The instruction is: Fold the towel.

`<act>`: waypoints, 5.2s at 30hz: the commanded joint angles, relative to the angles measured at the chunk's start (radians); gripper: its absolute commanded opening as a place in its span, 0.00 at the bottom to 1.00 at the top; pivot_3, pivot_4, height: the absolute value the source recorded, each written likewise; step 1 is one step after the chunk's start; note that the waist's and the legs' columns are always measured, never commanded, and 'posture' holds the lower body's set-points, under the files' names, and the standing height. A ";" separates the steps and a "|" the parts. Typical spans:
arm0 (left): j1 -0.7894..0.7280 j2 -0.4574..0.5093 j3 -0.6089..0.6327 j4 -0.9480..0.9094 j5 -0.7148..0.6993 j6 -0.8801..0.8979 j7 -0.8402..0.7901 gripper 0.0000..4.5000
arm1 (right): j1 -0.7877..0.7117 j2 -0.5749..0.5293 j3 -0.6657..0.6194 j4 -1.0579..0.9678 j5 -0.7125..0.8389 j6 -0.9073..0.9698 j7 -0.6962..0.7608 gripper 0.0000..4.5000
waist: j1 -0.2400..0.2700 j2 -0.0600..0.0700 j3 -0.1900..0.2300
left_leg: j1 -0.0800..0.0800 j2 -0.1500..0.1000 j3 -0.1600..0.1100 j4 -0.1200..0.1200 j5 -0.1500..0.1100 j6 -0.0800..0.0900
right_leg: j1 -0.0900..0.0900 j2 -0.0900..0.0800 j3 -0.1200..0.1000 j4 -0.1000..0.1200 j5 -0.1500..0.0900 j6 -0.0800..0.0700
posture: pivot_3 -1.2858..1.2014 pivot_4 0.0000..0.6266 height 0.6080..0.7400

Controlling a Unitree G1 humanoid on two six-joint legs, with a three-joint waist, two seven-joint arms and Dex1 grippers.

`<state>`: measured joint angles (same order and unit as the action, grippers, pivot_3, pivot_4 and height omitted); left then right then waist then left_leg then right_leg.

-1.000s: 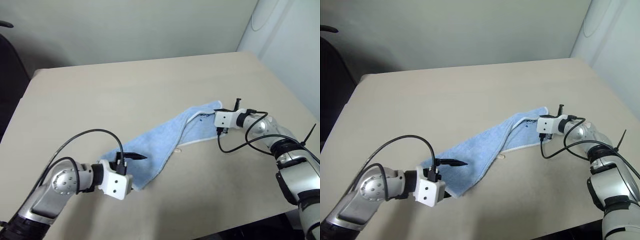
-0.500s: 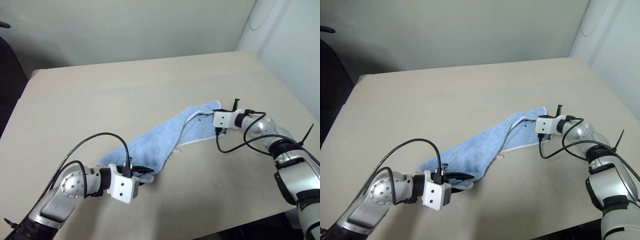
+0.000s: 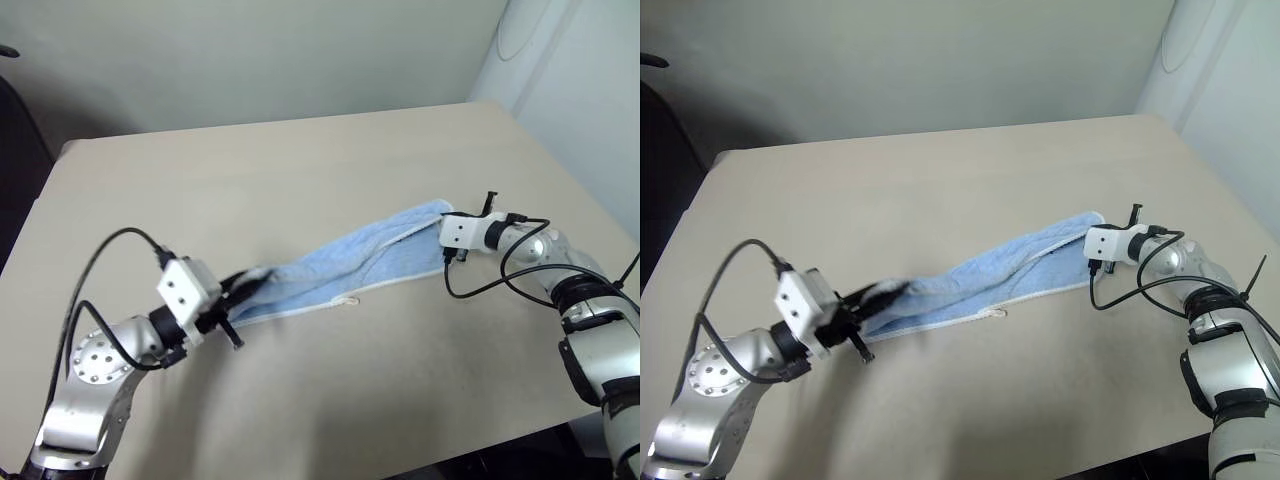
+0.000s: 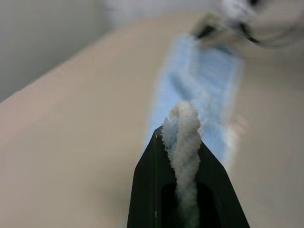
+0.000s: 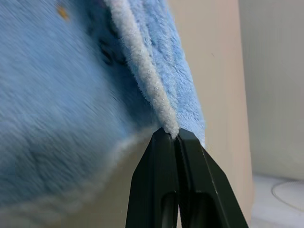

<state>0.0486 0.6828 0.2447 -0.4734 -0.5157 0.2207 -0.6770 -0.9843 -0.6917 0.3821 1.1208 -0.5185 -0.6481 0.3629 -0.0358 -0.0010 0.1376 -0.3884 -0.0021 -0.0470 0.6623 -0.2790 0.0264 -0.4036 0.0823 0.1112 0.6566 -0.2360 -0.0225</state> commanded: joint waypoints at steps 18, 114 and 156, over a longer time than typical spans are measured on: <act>-0.906 -0.081 0.080 0.617 -0.087 0.066 0.254 0.00 | -0.395 -0.045 -0.126 0.132 0.080 0.152 -0.014 0.00 | -0.001 0.000 0.000 | -0.001 -0.001 0.000 0.001 0.005 -0.009 | -0.001 0.000 0.000 0.000 0.000 0.000 | 0.52 0.24 1.00; 0.515 0.021 0.515 -0.169 -0.581 0.559 -0.120 0.00 | 0.056 -0.316 -0.086 -0.423 0.616 0.337 1.252 0.00 | -0.026 -0.002 0.002 | 0.035 0.000 0.000 -0.015 0.000 -0.006 | 0.024 0.002 0.001 -0.005 -0.004 -0.008 | 0.52 0.24 1.00; 0.244 -0.084 0.295 0.062 -0.296 0.459 0.131 0.71 | -0.313 0.144 0.016 0.204 0.033 0.196 0.480 0.53 | -0.012 -0.001 0.001 | 0.021 0.000 0.000 -0.015 0.004 -0.014 | 0.009 0.002 0.000 -0.001 -0.003 -0.008 | 0.52 0.24 1.00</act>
<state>0.2859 0.6026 0.5096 -0.3952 -0.7941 0.6788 -0.5396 -1.2938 -0.5277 0.4123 1.3312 -0.4883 -0.4335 0.8541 -0.0476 -0.0017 0.1389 -0.3671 -0.0024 -0.0473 0.6474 -0.2753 0.0119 -0.3948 0.0839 0.1115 0.6552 -0.2389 -0.0304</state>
